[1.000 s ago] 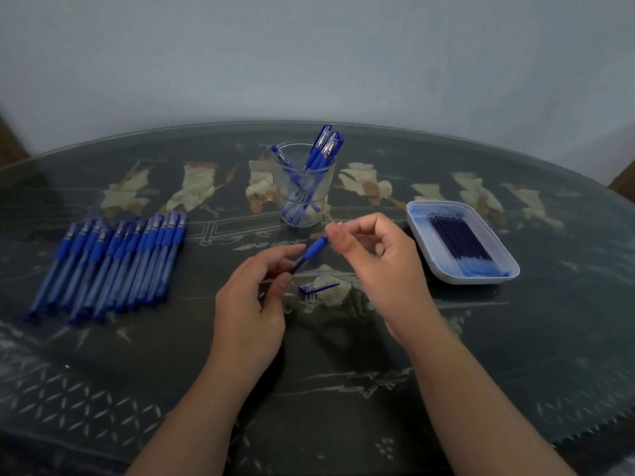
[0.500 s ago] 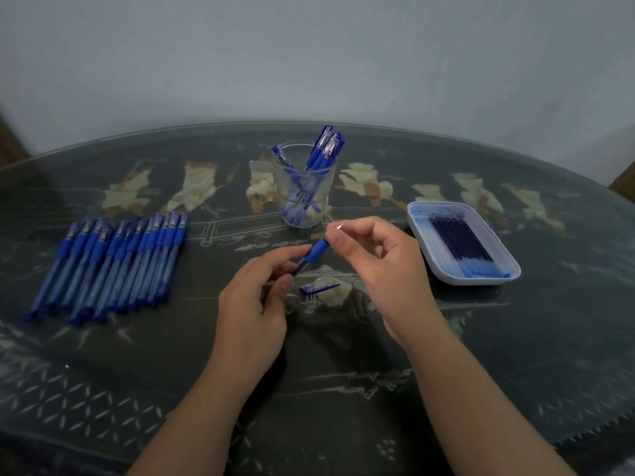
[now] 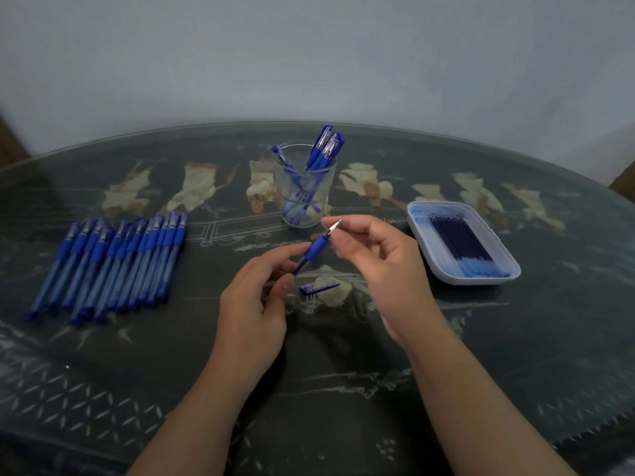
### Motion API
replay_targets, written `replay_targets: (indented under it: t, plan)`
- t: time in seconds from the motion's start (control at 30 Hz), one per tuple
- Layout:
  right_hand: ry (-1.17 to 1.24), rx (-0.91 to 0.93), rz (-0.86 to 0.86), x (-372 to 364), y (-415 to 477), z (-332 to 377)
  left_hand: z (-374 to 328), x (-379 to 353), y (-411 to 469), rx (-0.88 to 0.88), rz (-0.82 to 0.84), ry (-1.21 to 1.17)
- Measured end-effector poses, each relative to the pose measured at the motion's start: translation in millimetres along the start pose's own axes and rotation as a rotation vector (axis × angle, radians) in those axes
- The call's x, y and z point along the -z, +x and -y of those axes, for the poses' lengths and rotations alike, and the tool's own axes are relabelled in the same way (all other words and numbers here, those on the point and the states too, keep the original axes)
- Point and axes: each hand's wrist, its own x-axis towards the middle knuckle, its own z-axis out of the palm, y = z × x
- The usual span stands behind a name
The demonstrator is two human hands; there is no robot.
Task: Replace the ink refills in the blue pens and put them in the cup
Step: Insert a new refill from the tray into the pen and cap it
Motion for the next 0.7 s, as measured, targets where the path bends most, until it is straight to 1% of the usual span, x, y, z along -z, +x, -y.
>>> replay_targets:
  t: [0.2,0.33,0.47,0.53,0.7]
  plan:
    - [-0.020,0.001,-0.048,-1.6,0.8,-2.2,1.4,-0.4,-0.2,-0.007,0.002,-0.014]
    - [-0.039,-0.007,-0.070,-2.5,0.0,-2.3,2.5,0.2,-0.4,0.022,-0.012,-0.056]
    - [-0.001,-0.012,-0.031,-0.5,-0.7,-0.3,0.0,0.7,-0.3,0.030,-0.004,-0.064]
    - [-0.013,0.002,-0.039,-0.3,-0.5,-0.4,-0.2,1.3,-0.3,0.035,-0.005,-0.065]
    - [0.027,-0.055,-0.092,-2.9,-0.1,-1.2,-2.7,2.3,-0.9,0.050,-0.001,-0.054]
